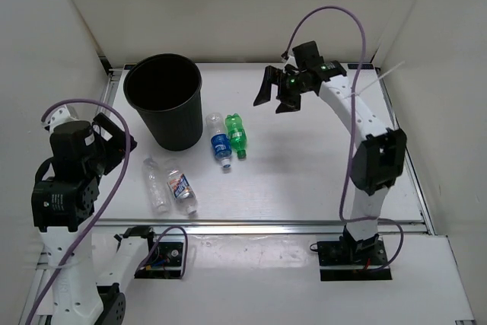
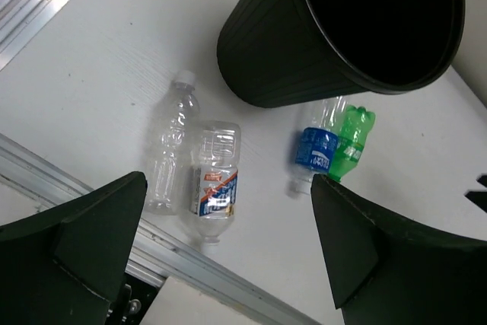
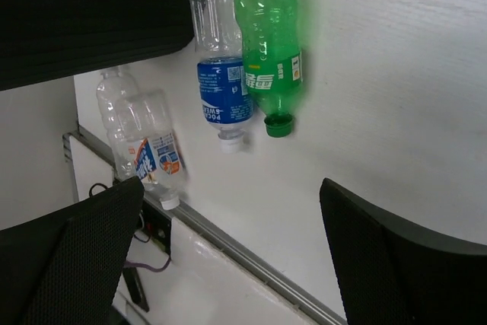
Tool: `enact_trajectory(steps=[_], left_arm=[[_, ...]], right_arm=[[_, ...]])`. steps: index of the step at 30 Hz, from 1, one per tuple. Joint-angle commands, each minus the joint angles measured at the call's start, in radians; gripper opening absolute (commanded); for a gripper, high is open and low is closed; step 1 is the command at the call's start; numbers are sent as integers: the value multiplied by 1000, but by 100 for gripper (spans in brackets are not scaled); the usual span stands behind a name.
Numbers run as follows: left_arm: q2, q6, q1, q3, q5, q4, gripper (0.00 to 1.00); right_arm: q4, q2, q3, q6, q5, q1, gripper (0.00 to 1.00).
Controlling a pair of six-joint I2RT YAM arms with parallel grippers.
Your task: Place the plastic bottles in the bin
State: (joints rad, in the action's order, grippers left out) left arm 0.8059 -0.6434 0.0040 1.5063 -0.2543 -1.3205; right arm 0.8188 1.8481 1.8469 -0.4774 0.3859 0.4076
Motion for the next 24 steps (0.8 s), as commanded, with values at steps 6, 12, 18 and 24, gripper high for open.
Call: enact_trajectory(steps=[6,12,18,24], left_arm=[[56,25,-4,32,185,-109,100],[45,14,-4,23,263,-109,100],[56,2,-4,14,309,-109,100],[78,27,-4,80,323,-109,100]], right_arm=[[-29,224,29,74,119,-29,100],[-38,413,159,111,180,-29,100],[-102,486,181,102,222,-9,100],[-121,562,227,83,231,65,100]])
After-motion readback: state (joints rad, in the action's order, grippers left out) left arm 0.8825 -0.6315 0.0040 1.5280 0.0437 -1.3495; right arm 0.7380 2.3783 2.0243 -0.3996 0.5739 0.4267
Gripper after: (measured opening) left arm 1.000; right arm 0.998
